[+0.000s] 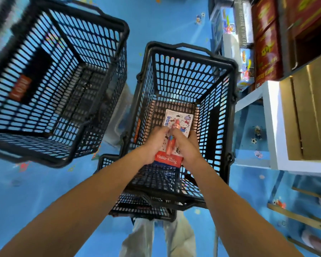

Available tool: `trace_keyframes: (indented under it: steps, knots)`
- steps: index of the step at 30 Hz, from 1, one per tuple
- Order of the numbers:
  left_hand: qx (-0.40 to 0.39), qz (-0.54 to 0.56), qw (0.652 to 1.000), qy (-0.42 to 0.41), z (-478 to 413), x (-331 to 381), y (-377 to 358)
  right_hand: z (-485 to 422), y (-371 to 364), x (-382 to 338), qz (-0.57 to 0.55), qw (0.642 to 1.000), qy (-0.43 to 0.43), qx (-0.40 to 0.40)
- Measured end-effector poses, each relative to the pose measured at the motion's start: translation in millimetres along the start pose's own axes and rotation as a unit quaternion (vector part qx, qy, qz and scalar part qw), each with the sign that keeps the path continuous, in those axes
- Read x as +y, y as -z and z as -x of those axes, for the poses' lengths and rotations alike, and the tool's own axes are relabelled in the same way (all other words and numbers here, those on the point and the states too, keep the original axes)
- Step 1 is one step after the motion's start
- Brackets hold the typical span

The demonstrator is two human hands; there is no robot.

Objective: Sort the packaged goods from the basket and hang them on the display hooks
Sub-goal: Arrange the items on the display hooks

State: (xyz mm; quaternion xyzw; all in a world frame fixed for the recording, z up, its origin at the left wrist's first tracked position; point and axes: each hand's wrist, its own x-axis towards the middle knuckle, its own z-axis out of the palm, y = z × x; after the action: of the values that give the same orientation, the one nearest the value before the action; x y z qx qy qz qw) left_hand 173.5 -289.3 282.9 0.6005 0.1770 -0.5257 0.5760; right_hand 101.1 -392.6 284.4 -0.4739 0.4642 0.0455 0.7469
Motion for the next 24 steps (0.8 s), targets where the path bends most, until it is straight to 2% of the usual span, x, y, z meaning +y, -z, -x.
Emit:
trace_keyframes:
  steps: [5,8,11,16,19,24]
  knots:
    - [0.048,0.010,0.997,-0.057,50,25,5,48,-29,-33,-0.001,0.997,0.041,-0.063]
    - [0.037,0.030,0.997,-0.068,84,37,15,76,-43,-50,0.020,0.994,0.057,-0.090]
    - [0.019,0.071,0.994,-0.077,120,40,29,101,-59,-59,0.058,0.989,0.071,-0.112]
    - [0.049,0.157,0.976,-0.142,186,29,52,147,-87,-66,0.103,0.973,0.074,-0.192]
    - [0.123,0.187,0.960,-0.170,223,5,69,172,-104,-54,0.153,0.953,0.061,-0.252]
    - [0.265,0.245,0.918,-0.164,275,-70,109,219,-138,-9,0.254,0.907,0.018,-0.334]
